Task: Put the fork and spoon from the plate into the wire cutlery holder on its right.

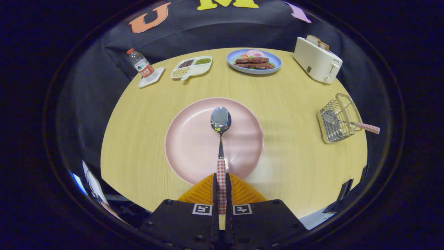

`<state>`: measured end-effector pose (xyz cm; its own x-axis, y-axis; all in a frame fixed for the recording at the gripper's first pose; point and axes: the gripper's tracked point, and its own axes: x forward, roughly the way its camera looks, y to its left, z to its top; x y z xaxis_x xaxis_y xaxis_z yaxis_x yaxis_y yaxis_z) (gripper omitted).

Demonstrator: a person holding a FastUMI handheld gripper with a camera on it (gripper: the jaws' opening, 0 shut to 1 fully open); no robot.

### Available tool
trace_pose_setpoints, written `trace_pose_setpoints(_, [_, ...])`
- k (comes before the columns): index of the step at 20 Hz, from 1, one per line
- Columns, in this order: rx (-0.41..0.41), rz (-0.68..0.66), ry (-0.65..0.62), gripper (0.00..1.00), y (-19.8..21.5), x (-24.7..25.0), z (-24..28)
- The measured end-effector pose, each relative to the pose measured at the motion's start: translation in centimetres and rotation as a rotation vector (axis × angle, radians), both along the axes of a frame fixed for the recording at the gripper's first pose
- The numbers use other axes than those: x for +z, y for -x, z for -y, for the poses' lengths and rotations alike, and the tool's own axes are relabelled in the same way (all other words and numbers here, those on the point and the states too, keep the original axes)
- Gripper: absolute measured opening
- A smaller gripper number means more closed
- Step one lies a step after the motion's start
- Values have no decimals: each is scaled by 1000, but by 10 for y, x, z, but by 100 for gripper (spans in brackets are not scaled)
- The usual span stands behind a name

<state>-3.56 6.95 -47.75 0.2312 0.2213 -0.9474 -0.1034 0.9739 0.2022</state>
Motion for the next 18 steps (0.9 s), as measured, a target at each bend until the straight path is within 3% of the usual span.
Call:
trace_pose_setpoints(8, [-36,50,19,7,-20,45,114])
trace_pose_setpoints(18, [-107,-21,61,7,-22,57,231])
